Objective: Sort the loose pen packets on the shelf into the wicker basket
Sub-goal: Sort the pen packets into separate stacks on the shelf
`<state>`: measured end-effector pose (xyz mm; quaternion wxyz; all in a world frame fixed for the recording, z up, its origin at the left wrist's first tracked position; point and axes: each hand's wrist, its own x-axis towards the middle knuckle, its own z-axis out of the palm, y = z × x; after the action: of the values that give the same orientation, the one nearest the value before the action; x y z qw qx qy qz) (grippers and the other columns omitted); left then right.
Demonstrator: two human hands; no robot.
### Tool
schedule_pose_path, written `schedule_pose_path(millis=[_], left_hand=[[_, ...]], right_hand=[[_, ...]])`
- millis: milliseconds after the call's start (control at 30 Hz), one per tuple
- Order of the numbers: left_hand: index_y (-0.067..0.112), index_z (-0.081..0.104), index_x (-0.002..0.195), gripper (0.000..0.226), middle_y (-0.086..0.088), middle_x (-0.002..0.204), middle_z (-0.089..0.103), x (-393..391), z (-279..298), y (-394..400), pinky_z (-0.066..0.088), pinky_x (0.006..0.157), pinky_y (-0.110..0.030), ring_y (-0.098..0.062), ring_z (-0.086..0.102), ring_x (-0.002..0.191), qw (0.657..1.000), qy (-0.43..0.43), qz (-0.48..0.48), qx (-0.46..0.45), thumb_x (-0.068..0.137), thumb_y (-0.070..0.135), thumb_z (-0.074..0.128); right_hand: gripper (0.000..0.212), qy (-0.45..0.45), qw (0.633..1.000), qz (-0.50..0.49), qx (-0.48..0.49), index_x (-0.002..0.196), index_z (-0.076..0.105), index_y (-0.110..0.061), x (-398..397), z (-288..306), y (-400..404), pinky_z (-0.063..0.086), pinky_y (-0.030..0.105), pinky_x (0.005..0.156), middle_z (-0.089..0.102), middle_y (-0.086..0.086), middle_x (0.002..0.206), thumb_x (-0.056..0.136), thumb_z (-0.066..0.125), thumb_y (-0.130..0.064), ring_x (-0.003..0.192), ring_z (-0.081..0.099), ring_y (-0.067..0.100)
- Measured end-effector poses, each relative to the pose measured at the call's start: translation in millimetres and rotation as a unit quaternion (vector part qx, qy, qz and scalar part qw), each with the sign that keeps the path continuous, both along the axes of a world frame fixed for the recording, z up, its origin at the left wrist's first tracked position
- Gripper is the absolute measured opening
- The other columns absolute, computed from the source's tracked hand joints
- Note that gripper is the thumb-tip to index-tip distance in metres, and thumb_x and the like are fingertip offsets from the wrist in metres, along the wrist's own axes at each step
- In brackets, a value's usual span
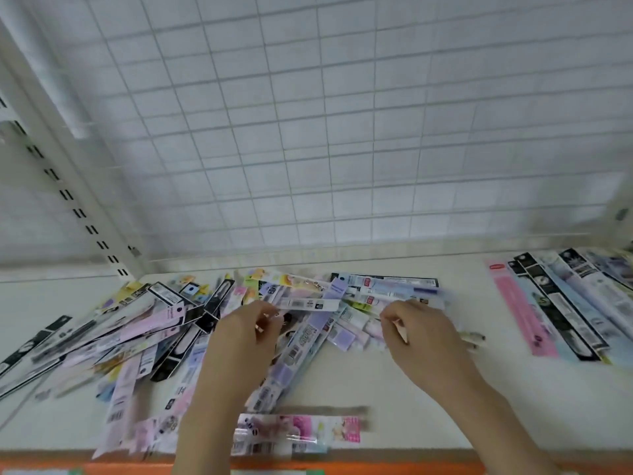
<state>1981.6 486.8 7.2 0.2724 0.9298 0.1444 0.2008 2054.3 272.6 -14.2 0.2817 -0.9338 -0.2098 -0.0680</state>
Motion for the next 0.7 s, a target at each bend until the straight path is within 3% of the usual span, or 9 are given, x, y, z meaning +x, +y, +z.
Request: schedule_pose_path(millis=[100,200,333,433,567,700], left_hand=[[0.015,0.066,0.107,0.020,0.009,0.082,0.061,5,-1,4,0.036,0.057,-0.001,-0.005,0.059,0.069,1.000,-0.012,-0.009,-0.004,0.091,0.022,0.056],[0.013,0.066,0.109,0.022,0.003,0.087,0.066,6,1,6,0.045,0.065,-0.014,-0.013,0.061,0.074,1.000,-0.012,-0.022,-0.013,0.091,0.021,0.057],[0.013,0.066,0.110,0.023,0.004,0.085,0.065,5,0,16,0.035,0.060,-0.005,-0.004,0.054,0.066,1.000,-0.019,-0.019,-0.006,0.090,0.021,0.058],[0.013,0.064,0.113,0.025,0.004,0.087,0.064,6,3,24,0.037,0.060,-0.010,-0.003,0.053,0.064,1.000,-0.010,-0.002,-0.006,0.091,0.020,0.057],[0.014,0.064,0.112,0.023,-0.001,0.093,0.069,15,7,32,0.049,0.073,-0.027,-0.018,0.061,0.076,1.000,0.023,0.010,0.013,0.093,0.021,0.052],[0.016,0.064,0.107,0.023,0.000,0.088,0.069,31,8,25,0.048,0.070,-0.029,-0.018,0.060,0.072,0.997,0.061,-0.006,0.053,0.095,0.022,0.046]], right_hand=[[0.016,-0.007,1.000,-0.019,-0.018,0.098,0.063,-0.018,6,3,3,0.045,0.027,0.073,0.065,-0.004,0.098,0.092,0.049,-0.019,0.089,0.059,0.015],[0.019,-0.024,0.998,-0.038,-0.040,0.102,0.064,-0.017,20,7,6,0.041,0.027,0.070,0.066,-0.001,0.102,0.094,0.046,-0.019,0.092,0.059,0.018],[0.031,-0.028,0.995,-0.040,-0.088,0.124,0.055,-0.015,44,11,14,0.042,0.031,0.090,0.057,0.003,0.120,0.096,0.042,-0.017,0.110,0.050,0.022],[0.037,0.000,0.985,-0.043,-0.165,0.132,0.046,-0.012,60,11,15,0.040,0.033,0.097,0.050,0.006,0.130,0.095,0.042,-0.019,0.119,0.045,0.024],[0.033,0.036,0.972,-0.035,-0.228,0.124,0.054,-0.015,69,4,14,0.044,0.034,0.094,0.051,0.005,0.122,0.095,0.040,-0.020,0.114,0.047,0.022],[0.028,-0.007,0.968,-0.035,-0.250,0.115,0.061,-0.021,70,1,11,0.044,0.029,0.085,0.055,0.000,0.111,0.095,0.042,-0.019,0.105,0.051,0.019]])
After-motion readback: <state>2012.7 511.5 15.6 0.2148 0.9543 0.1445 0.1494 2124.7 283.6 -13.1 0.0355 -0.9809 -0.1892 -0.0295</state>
